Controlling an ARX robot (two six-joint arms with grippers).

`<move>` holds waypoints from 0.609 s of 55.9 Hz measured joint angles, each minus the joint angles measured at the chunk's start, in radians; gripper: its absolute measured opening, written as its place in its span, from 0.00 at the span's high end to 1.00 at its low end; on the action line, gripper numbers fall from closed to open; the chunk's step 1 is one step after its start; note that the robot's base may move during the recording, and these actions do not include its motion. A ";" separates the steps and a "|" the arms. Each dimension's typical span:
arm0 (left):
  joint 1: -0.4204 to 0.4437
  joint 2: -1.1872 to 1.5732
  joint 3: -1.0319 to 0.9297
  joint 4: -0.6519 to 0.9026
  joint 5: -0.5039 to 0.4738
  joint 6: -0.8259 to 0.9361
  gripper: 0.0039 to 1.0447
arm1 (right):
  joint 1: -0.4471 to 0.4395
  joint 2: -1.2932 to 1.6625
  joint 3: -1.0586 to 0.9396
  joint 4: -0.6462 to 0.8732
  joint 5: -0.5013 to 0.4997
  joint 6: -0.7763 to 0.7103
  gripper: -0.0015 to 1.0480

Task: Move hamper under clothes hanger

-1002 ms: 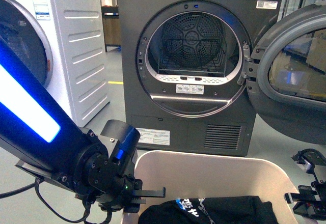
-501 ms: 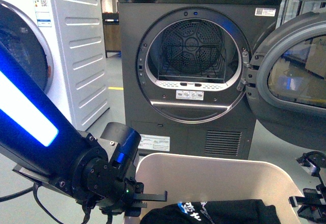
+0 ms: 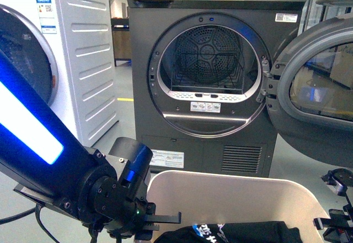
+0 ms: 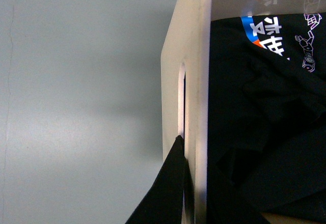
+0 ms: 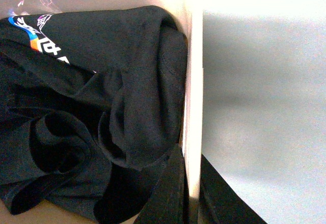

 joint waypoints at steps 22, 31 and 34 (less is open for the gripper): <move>0.006 -0.011 -0.006 0.002 -0.005 0.003 0.96 | 0.006 -0.005 0.000 0.004 0.000 0.000 0.97; -0.013 -0.011 -0.006 0.002 0.009 0.003 0.96 | -0.018 -0.008 -0.001 0.004 0.003 0.000 0.97; -0.012 -0.011 -0.006 0.002 0.002 0.003 0.96 | -0.014 -0.008 -0.001 0.004 0.003 0.000 0.97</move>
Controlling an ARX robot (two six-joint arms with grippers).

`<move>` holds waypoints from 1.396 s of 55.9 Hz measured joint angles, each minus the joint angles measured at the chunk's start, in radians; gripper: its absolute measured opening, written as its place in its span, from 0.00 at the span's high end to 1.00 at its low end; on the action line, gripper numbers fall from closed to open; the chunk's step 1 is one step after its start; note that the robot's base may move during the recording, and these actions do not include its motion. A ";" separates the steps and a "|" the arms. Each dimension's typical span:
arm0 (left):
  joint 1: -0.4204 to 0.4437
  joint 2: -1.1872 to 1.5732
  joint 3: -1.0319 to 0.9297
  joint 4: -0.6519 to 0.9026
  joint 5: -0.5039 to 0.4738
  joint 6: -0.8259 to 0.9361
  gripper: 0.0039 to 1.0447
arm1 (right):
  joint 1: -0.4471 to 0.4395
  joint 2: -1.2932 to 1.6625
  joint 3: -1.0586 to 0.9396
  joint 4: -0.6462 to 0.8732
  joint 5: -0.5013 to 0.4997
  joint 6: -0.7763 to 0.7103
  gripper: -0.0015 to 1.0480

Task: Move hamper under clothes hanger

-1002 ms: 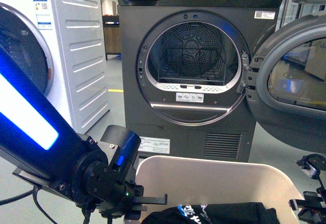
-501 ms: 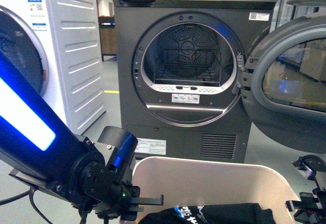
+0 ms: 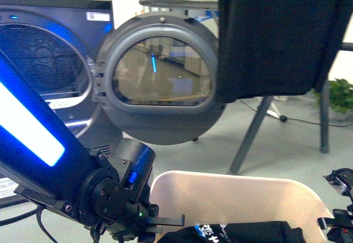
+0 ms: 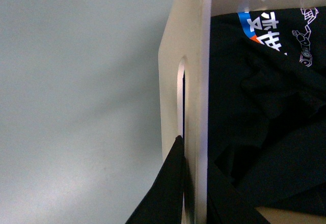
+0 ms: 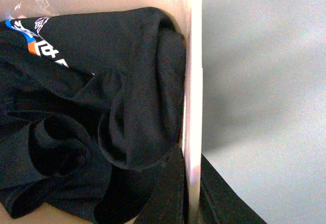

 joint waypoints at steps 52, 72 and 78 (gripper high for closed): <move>0.010 0.000 0.000 0.000 -0.002 0.000 0.96 | 0.009 -0.003 -0.002 0.000 -0.001 0.000 0.97; -0.019 0.000 0.002 0.000 0.020 -0.002 0.96 | -0.022 -0.005 -0.003 0.000 0.008 0.000 0.97; -0.014 0.000 0.002 0.000 0.007 -0.003 0.96 | -0.011 -0.005 -0.004 0.000 0.005 0.000 0.97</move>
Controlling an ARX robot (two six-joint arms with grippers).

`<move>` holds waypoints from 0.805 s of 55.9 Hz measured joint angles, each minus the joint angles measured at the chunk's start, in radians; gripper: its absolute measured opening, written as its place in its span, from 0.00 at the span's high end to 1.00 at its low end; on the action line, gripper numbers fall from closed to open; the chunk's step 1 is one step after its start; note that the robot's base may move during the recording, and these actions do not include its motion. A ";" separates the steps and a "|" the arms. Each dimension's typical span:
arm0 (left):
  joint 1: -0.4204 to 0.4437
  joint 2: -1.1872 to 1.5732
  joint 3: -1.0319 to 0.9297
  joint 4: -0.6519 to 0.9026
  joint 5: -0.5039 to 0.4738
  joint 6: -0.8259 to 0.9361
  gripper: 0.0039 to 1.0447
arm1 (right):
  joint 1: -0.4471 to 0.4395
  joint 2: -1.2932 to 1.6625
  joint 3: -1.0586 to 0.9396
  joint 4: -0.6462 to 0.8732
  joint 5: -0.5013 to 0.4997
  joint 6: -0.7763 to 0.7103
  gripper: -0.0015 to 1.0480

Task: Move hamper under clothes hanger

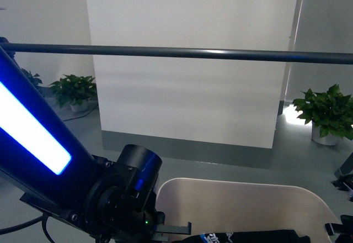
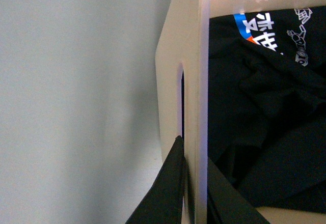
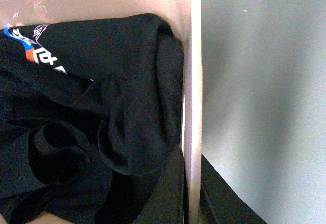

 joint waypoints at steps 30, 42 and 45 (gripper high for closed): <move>0.024 0.000 0.000 0.000 -0.010 0.001 0.96 | 0.018 0.000 0.000 0.000 -0.003 0.000 0.97; 0.025 0.000 0.000 0.000 -0.012 0.001 0.96 | 0.019 0.000 0.000 0.000 -0.006 0.000 0.97; 0.025 0.000 0.000 0.000 -0.012 0.001 0.96 | 0.019 0.000 0.000 0.000 -0.006 0.000 0.97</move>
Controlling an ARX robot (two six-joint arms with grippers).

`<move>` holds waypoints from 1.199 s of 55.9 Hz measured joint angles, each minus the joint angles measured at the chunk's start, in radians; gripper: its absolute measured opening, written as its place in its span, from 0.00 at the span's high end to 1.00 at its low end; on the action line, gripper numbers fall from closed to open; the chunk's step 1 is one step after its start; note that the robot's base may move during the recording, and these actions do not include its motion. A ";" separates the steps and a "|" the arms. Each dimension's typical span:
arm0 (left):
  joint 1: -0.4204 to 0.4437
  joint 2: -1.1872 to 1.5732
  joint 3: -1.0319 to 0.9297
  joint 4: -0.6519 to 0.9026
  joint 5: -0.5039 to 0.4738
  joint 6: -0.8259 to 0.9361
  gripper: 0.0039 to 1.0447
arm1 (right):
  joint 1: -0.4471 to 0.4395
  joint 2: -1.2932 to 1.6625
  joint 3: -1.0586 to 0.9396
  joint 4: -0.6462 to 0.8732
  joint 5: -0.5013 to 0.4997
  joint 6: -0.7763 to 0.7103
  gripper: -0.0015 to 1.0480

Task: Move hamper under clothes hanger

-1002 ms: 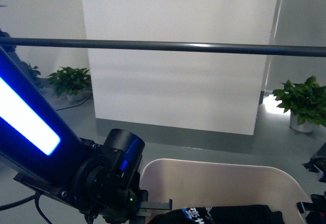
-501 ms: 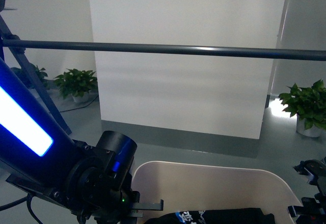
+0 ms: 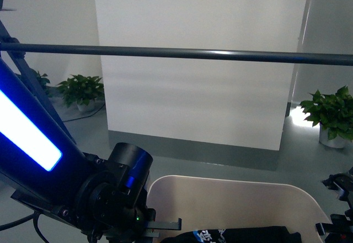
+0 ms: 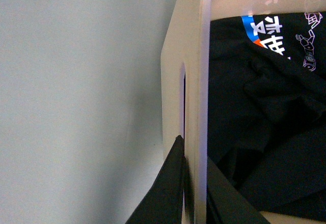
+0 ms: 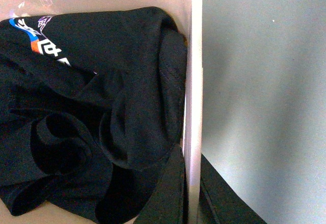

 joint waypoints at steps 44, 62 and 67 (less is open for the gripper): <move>0.000 0.000 0.000 0.000 0.000 0.000 0.96 | 0.000 0.000 0.000 0.000 0.001 0.000 0.97; 0.000 0.000 -0.061 0.218 0.051 0.087 0.96 | 0.016 0.000 -0.002 0.010 0.178 0.101 0.97; -0.005 0.000 -0.058 0.225 0.054 0.107 0.96 | 0.032 0.000 0.001 0.010 0.238 0.149 0.97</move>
